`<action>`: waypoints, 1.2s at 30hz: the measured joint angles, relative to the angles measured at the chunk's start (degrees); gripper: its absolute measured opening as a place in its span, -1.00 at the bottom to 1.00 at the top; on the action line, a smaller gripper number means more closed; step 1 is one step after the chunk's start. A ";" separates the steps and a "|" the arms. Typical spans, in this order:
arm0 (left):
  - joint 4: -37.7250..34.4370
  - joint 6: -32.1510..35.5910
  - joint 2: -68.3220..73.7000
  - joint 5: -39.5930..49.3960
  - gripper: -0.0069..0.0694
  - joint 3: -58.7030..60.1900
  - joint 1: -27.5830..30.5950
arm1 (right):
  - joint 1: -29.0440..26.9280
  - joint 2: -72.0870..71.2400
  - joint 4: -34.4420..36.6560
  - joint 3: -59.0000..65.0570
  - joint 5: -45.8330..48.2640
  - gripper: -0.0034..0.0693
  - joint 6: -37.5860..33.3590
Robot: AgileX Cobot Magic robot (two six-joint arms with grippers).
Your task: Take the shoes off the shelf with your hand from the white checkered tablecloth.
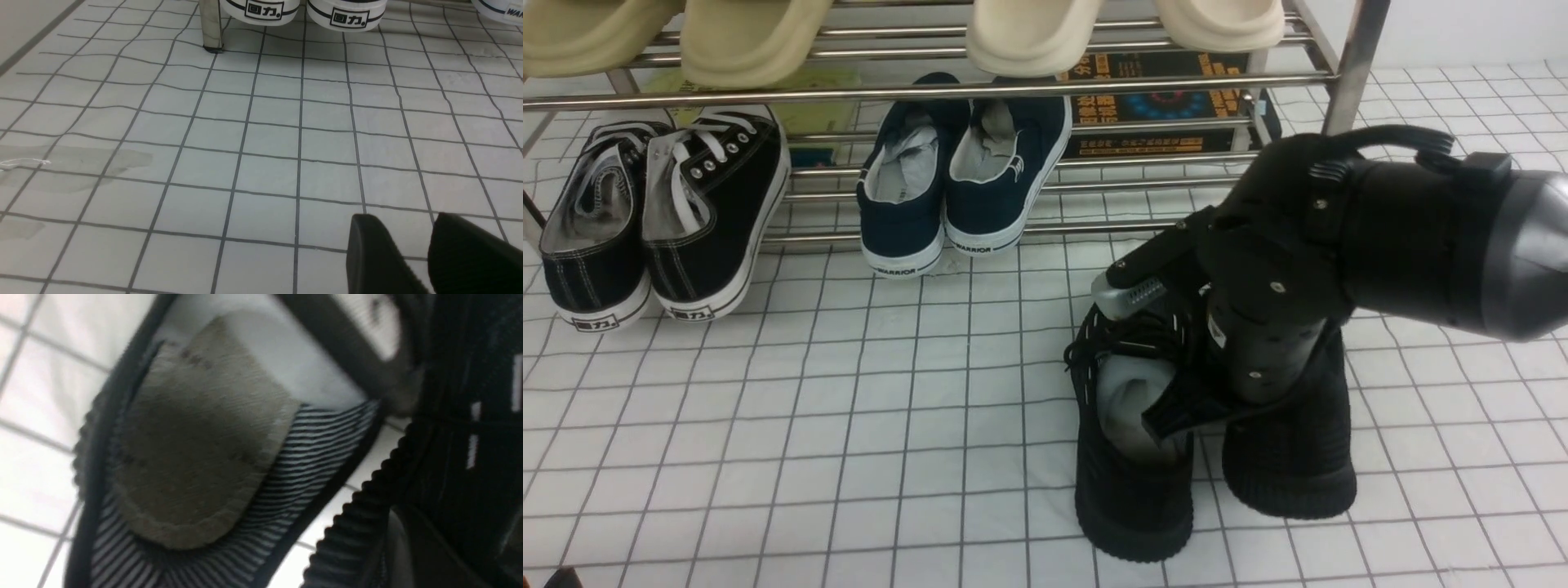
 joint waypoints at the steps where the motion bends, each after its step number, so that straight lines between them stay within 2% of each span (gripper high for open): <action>1: 0.00 0.00 0.00 0.00 -0.19 0.00 0.00 | 0.00 0.00 -0.64 0.00 0.00 -0.78 0.96; 5: 0.00 0.00 0.00 0.00 -0.19 0.00 0.00 | 0.00 0.00 -1.79 0.00 -0.45 -0.59 3.96; 9: 0.00 0.00 0.00 0.00 -0.19 0.00 0.00 | 0.00 0.00 -1.51 -0.17 -0.81 -0.14 5.13; 13: 0.00 0.00 0.00 0.05 -0.19 0.00 0.00 | 0.00 -1.06 -0.54 -2.39 3.69 0.02 2.98; 17: 0.00 0.00 0.00 0.05 -0.19 0.00 0.00 | 0.00 -3.89 -0.09 -5.90 9.02 -0.12 -0.47; 19: 0.00 0.00 0.00 0.05 -0.19 0.00 0.00 | 0.00 -8.39 0.02 -8.37 10.25 -0.47 -3.50; 20: 0.00 0.00 0.00 0.05 -0.19 0.00 0.00 | 0.00 -8.81 0.04 -8.37 10.25 -0.47 -3.76; 23: 0.00 0.00 0.00 0.05 -0.19 0.00 0.00 | 0.00 -16.34 0.67 -8.68 11.29 -0.90 -6.49; 28: 0.00 0.00 0.00 0.05 -0.19 0.00 0.00 | 0.00 -28.71 2.33 -7.31 11.90 -0.95 -7.05; 30: 0.00 0.00 0.00 0.05 -0.19 0.00 0.00 | 0.00 -36.78 3.52 -2.99 11.81 -0.95 -7.01; 32: 0.00 0.00 0.00 0.05 -0.19 0.00 0.00 | 0.00 -43.26 3.98 3.33 9.01 -0.95 -7.01; 36: 0.00 0.00 0.00 0.05 -0.19 0.00 0.00 | 0.00 -57.33 6.11 19.78 -4.18 -0.95 -6.32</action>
